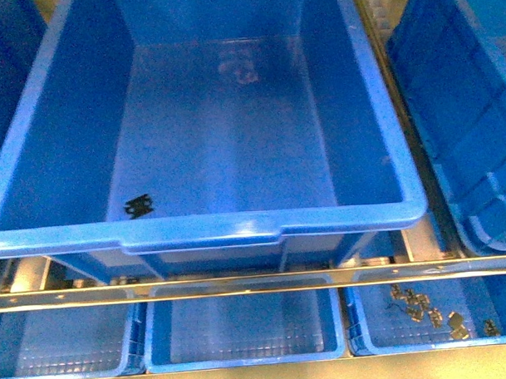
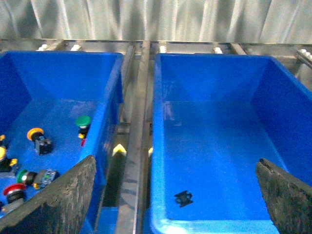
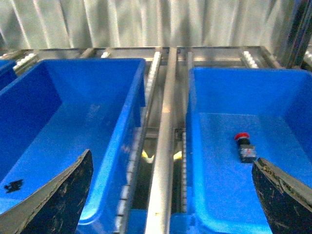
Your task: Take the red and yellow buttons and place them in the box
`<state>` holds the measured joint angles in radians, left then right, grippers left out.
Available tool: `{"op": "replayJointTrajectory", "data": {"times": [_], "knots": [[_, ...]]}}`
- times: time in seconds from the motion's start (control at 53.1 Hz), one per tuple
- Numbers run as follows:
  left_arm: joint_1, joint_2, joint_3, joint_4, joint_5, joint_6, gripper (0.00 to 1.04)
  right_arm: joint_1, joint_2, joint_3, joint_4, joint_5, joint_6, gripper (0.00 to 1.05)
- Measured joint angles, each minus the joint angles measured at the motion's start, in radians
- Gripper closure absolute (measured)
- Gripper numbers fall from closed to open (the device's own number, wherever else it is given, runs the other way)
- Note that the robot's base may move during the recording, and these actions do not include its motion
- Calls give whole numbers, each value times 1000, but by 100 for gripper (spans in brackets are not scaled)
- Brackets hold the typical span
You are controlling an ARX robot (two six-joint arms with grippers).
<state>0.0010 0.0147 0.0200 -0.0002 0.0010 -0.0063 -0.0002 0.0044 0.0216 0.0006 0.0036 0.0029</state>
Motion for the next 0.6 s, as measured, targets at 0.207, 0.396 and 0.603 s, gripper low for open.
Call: {"op": "replayJointTrajectory", "data": {"times": [0.207,0.396,0.603], "knots": [[0,0,0,0,-1,0,8,0,0,0,-1,0,0,7],[0,0,0,0,-1,0,8,0,0,0,-2,-3,0,7],[0,0,0,0,-4,0,8,0,-1,0,-2,-10,0,7]]}}
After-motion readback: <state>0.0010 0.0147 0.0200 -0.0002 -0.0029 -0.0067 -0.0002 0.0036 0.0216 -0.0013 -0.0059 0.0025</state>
